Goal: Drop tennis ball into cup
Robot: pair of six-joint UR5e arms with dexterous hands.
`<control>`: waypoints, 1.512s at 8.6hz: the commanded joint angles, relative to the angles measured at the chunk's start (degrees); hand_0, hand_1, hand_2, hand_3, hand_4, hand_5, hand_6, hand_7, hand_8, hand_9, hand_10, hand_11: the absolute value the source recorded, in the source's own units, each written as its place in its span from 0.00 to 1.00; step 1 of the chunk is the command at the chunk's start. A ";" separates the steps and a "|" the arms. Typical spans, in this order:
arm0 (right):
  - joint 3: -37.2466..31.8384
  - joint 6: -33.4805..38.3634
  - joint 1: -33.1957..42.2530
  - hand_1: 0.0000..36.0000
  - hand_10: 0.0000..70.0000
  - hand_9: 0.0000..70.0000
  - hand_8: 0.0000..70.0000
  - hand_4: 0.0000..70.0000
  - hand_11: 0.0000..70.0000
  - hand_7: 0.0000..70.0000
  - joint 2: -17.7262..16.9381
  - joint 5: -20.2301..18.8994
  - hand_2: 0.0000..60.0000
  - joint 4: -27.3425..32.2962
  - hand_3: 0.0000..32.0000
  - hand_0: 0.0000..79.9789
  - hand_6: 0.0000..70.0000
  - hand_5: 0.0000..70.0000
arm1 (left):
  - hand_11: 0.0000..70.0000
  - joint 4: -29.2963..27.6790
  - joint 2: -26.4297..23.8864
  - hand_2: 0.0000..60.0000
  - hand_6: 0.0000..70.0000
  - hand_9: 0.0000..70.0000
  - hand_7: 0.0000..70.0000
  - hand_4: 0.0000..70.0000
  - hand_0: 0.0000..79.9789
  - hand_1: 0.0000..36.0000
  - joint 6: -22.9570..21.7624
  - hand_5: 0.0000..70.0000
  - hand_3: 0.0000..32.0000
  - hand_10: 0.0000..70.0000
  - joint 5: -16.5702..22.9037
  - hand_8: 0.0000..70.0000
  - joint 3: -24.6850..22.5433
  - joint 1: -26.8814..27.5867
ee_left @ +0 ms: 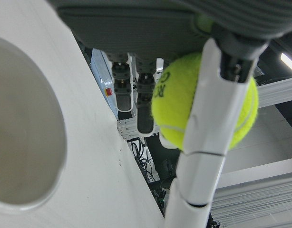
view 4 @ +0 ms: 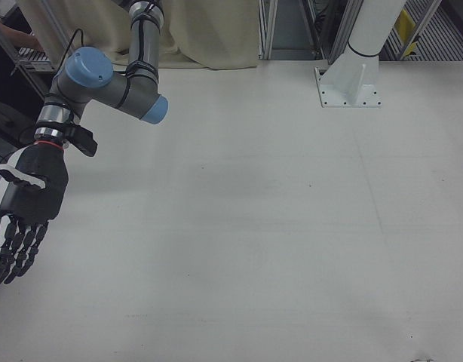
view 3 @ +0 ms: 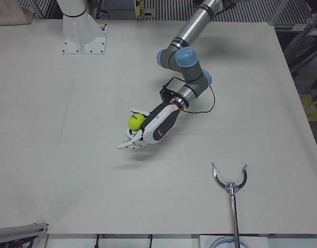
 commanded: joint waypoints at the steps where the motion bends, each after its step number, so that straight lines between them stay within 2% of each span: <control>1: 0.00 0.00 0.00 0.00 0.00 0.00 0.00 0.00 0.00 0.00 0.05 0.00 0.00 0.00 0.00 0.00 0.00 0.00 | 0.36 -2.41 -0.18 0.00 0.78 0.62 0.95 0.05 0.98 0.77 0.06 0.27 0.00 0.22 0.00 0.46 3.32 0.06; 3: 0.00 0.00 0.00 0.00 0.00 0.00 0.00 0.00 0.00 0.00 0.05 0.00 0.00 0.00 0.00 0.00 0.00 0.00 | 0.36 -2.95 0.44 0.00 0.75 0.61 0.94 0.04 0.99 0.78 0.15 0.27 0.00 0.21 0.08 0.44 3.07 -0.03; 4: 0.00 0.00 0.00 0.00 0.00 0.00 0.00 0.00 0.00 0.00 0.05 0.00 0.00 0.00 0.00 0.00 0.00 0.00 | 0.36 -3.03 0.53 0.00 0.69 0.61 0.94 0.04 0.99 0.79 0.15 0.26 0.00 0.21 0.09 0.43 2.90 -0.03; 5: 0.00 0.00 0.00 0.00 0.00 0.00 0.00 0.00 0.00 0.00 0.05 0.00 0.00 0.00 0.00 0.00 0.00 0.00 | 0.35 -3.03 0.44 0.00 0.71 0.60 0.91 0.04 1.00 0.79 0.24 0.26 0.00 0.21 0.09 0.43 2.98 0.05; 6: 0.00 0.00 0.00 0.00 0.00 0.00 0.00 0.00 0.00 0.00 0.05 0.00 0.00 0.00 0.00 0.00 0.00 0.00 | 0.33 -3.73 0.53 0.00 0.63 0.49 0.71 0.04 0.94 0.76 0.24 0.25 0.00 0.20 0.09 0.36 3.16 0.05; 7: 0.00 0.00 0.00 0.00 0.00 0.00 0.00 0.00 0.00 0.00 -0.04 0.00 0.00 0.00 0.00 0.00 0.00 0.00 | 0.28 -4.17 0.53 0.00 0.48 0.34 0.48 0.03 0.83 0.73 0.24 0.21 0.00 0.16 0.09 0.25 3.16 0.05; 8: 0.00 0.00 0.00 0.00 0.00 0.00 0.00 0.00 0.00 0.00 0.04 0.00 0.00 0.00 0.00 0.00 0.00 0.00 | 0.26 -4.53 0.53 0.01 0.43 0.29 0.42 0.03 0.79 0.72 0.24 0.20 0.00 0.15 0.09 0.22 3.07 -0.03; 9: 0.00 0.00 0.00 0.00 0.00 0.00 0.00 0.00 0.00 0.00 0.05 0.00 0.00 0.00 0.00 0.00 0.00 0.00 | 0.26 -4.62 0.61 0.01 0.31 0.27 0.41 0.03 0.78 0.73 0.24 0.17 0.00 0.15 0.09 0.18 3.07 -0.03; 10: 0.00 0.00 0.00 0.00 0.00 0.00 0.00 0.00 0.00 0.00 0.05 0.00 0.00 0.00 0.00 0.00 0.00 0.00 | 0.25 -4.70 0.62 0.02 0.30 0.25 0.37 0.03 0.78 0.73 0.15 0.17 0.00 0.15 0.09 0.17 2.81 -0.12; 11: 0.00 0.00 0.00 0.00 0.00 0.00 0.00 0.00 0.00 0.00 -0.04 0.00 0.00 0.00 0.00 0.00 0.00 0.00 | 0.24 -4.70 0.62 0.01 0.21 0.23 0.38 0.04 0.78 0.74 -0.63 0.15 0.00 0.14 0.09 0.14 2.55 -0.38; 12: 0.00 0.00 0.00 0.00 0.00 0.00 0.00 0.00 0.00 0.00 -0.04 0.00 0.00 0.00 0.00 0.00 0.00 0.00 | 0.22 -3.31 1.75 0.05 0.37 0.21 0.34 0.05 0.78 0.74 -3.25 0.18 0.00 0.12 0.26 0.16 -0.76 -1.08; 13: 0.00 0.00 0.00 0.00 0.00 0.00 0.00 0.00 0.00 0.00 0.04 0.00 0.00 0.00 0.00 0.00 0.00 0.00 | 0.20 1.40 3.85 0.07 0.45 0.18 0.29 0.06 0.79 0.73 -6.41 0.20 0.00 0.11 0.26 0.16 -5.67 -4.92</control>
